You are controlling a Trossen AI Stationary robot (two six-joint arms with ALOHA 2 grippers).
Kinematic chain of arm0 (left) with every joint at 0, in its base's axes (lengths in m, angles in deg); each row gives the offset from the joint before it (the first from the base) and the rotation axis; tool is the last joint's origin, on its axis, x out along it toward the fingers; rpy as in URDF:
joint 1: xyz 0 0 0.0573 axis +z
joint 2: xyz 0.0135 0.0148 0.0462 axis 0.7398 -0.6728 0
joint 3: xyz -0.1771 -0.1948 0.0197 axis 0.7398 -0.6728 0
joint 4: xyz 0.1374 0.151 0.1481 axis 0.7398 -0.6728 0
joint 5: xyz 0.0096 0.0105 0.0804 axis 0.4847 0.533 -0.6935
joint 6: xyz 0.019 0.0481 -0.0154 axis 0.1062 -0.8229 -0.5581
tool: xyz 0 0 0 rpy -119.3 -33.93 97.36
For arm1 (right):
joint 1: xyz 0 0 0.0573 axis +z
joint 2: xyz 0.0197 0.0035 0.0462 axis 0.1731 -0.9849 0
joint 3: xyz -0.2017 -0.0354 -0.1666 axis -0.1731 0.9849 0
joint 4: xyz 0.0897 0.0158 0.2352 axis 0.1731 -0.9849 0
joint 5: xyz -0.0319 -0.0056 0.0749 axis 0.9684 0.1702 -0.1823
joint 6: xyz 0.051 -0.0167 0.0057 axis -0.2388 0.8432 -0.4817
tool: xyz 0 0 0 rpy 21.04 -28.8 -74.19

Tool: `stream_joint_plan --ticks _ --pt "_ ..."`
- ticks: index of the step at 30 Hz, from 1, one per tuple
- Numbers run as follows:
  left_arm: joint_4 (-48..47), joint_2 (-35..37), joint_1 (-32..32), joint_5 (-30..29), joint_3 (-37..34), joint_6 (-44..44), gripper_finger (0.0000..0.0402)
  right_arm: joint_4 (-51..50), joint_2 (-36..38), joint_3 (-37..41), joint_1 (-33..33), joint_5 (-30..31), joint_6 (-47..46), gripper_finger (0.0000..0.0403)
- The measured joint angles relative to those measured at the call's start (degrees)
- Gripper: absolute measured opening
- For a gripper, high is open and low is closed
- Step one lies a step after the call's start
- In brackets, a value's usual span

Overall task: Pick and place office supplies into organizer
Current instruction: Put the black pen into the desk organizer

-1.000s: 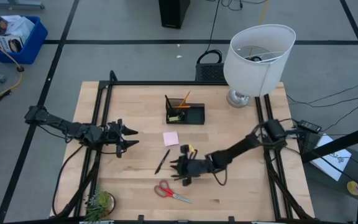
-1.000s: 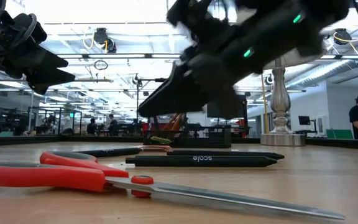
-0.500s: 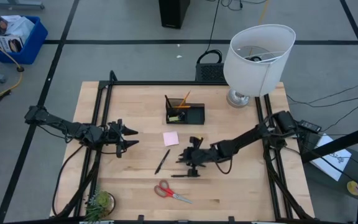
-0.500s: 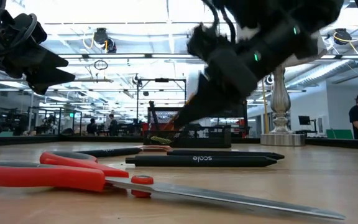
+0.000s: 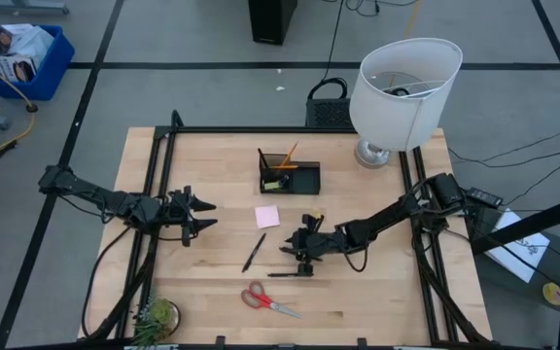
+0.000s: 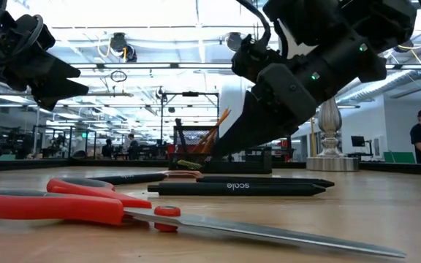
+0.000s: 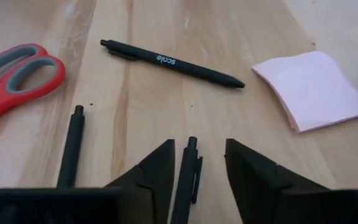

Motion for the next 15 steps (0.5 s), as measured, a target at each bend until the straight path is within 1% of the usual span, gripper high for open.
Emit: stream_joint_plan --ticks 3,6,15 --pt "0.0 0.0 0.0 -0.1 0.0 0.0 0.023 -0.2 0.0 0.0 0.1 0.0 -0.6 0.0149" --pt "0.0 0.0 0.0 -0.4 0.0 0.0 0.023 0.0 -0.5 0.0 0.1 0.1 -1.7 0.0156" --pt "0.0 0.0 0.0 -0.5 0.0 -0.2 0.023 0.5 -2.0 0.0 0.2 0.3 -2.2 0.0152"
